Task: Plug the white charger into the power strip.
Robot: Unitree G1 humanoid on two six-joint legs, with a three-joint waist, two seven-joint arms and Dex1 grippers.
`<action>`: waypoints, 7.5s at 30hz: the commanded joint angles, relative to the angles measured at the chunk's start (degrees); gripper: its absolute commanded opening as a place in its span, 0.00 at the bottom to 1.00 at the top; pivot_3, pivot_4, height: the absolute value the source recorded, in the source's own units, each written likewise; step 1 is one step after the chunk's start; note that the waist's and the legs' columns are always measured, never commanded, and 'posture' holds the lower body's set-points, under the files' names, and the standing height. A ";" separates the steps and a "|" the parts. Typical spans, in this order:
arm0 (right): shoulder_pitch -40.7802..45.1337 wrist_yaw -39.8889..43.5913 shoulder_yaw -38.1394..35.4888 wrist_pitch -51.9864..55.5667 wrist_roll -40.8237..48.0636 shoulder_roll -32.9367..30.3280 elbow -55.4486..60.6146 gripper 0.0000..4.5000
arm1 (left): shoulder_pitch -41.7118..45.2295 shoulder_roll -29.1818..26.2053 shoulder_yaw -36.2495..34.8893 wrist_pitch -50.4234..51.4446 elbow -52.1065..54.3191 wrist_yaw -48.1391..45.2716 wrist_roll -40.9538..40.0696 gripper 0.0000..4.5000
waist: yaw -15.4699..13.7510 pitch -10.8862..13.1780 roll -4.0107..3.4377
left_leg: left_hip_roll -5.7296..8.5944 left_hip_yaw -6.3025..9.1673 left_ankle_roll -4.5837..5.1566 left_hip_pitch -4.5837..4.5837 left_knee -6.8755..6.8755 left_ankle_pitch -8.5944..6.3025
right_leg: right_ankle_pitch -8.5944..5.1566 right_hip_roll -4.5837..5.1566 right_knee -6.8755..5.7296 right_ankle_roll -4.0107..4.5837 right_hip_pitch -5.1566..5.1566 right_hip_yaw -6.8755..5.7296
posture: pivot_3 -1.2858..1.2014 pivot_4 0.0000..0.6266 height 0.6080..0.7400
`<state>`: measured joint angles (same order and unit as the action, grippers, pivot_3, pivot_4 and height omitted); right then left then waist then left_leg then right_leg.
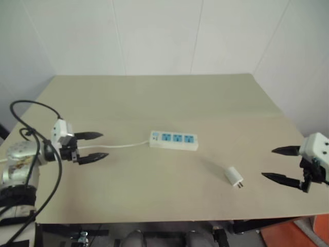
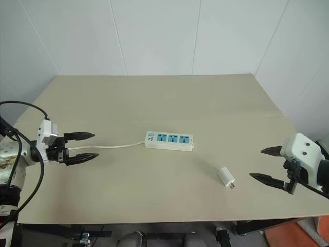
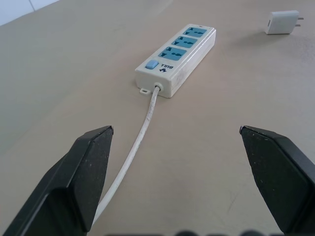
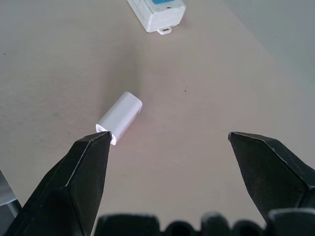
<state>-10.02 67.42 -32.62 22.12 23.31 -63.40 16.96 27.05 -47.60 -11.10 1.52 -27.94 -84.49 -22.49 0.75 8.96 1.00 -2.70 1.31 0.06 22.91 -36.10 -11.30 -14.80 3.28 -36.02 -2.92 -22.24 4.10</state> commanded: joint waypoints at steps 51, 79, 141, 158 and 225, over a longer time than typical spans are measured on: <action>20.44 -31.84 23.31 19.92 5.68 17.09 29.04 1.00 | 29.79 21.92 12.25 -22.95 -48.72 25.89 27.45 1.00 | -0.43 -0.01 0.09 | 0.17 0.16 0.00 0.33 -0.22 0.01 | 0.22 0.04 -0.08 0.11 -0.09 -0.07 | 0.52 0.24 1.00; 25.03 -34.86 31.35 22.83 2.34 17.92 26.39 1.00 | 27.14 22.47 8.55 -20.70 -42.53 10.64 23.11 0.01 | 0.06 -0.07 0.09 | 0.17 0.16 0.00 0.27 -0.24 0.01 | 0.26 0.03 -0.08 0.09 -0.05 -0.05 | 0.52 0.24 1.00; 22.73 -33.92 34.30 19.60 -1.81 22.15 24.86 1.00 | 4.31 31.51 8.89 -28.12 -19.03 2.77 3.18 1.00 | -0.19 -0.08 0.09 | 0.12 0.15 -0.01 0.23 -0.29 0.03 | 0.34 0.04 0.02 0.16 0.00 -0.04 | 0.52 0.24 1.00; 22.61 -35.34 34.67 19.60 -1.94 22.38 24.88 1.00 | 5.16 31.38 10.58 -29.04 -22.99 8.14 9.29 1.00 | -0.11 -0.15 -0.01 | 0.14 0.15 -0.01 0.18 -0.29 0.03 | 0.31 0.05 0.00 0.09 0.02 -0.04 | 0.52 0.24 1.00; 52.44 -57.63 49.34 70.38 38.23 3.52 -5.34 1.00 | -3.43 27.71 18.66 -23.81 -3.39 -2.69 6.61 0.72 | 0.00 -0.25 -0.16 | 0.11 0.11 0.01 0.43 -0.02 0.02 | 0.26 0.11 0.15 0.26 -0.26 -0.05 | 0.52 0.24 1.00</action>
<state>41.84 10.07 17.19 92.06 61.09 -59.72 11.65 24.31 -19.61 6.54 -22.49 -32.68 -86.95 -16.08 0.75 8.71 0.84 -2.58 1.41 0.07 23.34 -36.13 -11.29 -14.54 3.39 -35.86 -2.66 -22.50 4.05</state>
